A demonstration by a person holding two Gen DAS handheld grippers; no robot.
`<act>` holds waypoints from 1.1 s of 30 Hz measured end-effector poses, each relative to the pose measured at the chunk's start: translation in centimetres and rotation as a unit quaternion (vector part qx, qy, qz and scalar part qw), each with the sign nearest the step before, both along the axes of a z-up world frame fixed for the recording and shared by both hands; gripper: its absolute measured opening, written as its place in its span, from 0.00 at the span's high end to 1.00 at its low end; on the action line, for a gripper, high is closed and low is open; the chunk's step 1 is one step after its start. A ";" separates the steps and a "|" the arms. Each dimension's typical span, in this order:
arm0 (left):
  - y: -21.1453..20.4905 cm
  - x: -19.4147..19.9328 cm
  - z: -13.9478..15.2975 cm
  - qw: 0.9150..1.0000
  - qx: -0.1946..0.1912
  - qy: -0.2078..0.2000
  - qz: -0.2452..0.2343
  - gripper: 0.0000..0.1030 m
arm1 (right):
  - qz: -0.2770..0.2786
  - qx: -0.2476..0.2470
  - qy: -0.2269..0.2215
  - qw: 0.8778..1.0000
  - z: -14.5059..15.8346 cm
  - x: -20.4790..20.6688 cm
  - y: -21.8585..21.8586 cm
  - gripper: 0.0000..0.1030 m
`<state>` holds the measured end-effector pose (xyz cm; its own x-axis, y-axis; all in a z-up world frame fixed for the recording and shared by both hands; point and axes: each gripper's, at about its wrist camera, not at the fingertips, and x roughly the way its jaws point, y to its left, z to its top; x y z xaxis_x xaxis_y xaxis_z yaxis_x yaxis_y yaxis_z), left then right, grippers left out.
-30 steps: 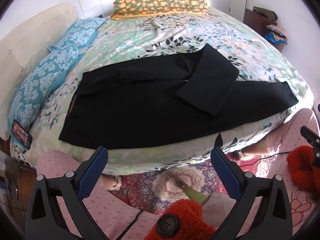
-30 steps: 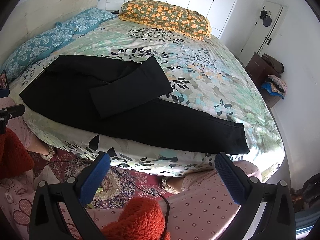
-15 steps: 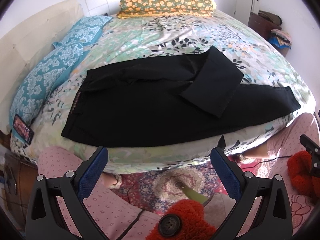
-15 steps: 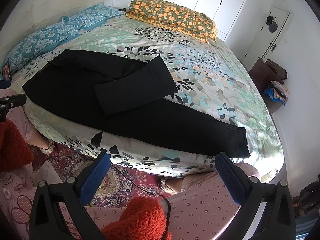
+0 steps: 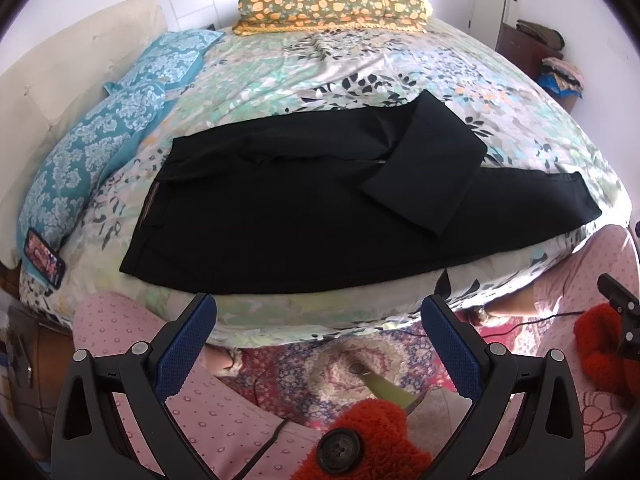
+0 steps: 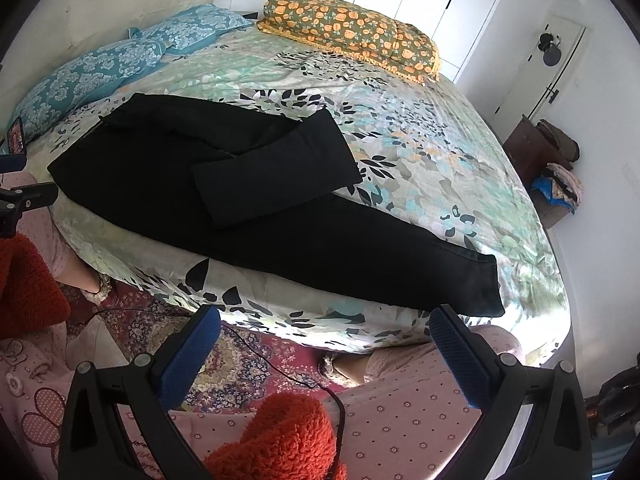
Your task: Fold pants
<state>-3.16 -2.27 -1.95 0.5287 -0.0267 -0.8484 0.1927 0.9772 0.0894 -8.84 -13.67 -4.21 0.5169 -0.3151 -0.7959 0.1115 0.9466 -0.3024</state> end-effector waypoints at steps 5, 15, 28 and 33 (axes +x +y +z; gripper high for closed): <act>0.3 0.1 -0.1 1.000 -0.004 0.000 0.007 0.01 | 0.007 -0.002 0.007 1.000 -0.2 0.3 0.3 0.00; 1.0 0.5 -0.6 1.000 -0.015 0.012 0.015 0.01 | -0.014 -0.022 0.018 0.999 -0.3 1.4 0.0 0.00; 0.5 0.8 -1.1 1.000 -0.010 0.024 0.011 0.01 | -0.025 -0.022 0.027 0.999 -0.8 1.6 -0.8 0.00; 0.4 1.0 -1.2 1.000 -0.009 0.027 0.012 0.01 | -0.024 -0.020 0.028 0.999 -0.9 1.7 -0.9 0.00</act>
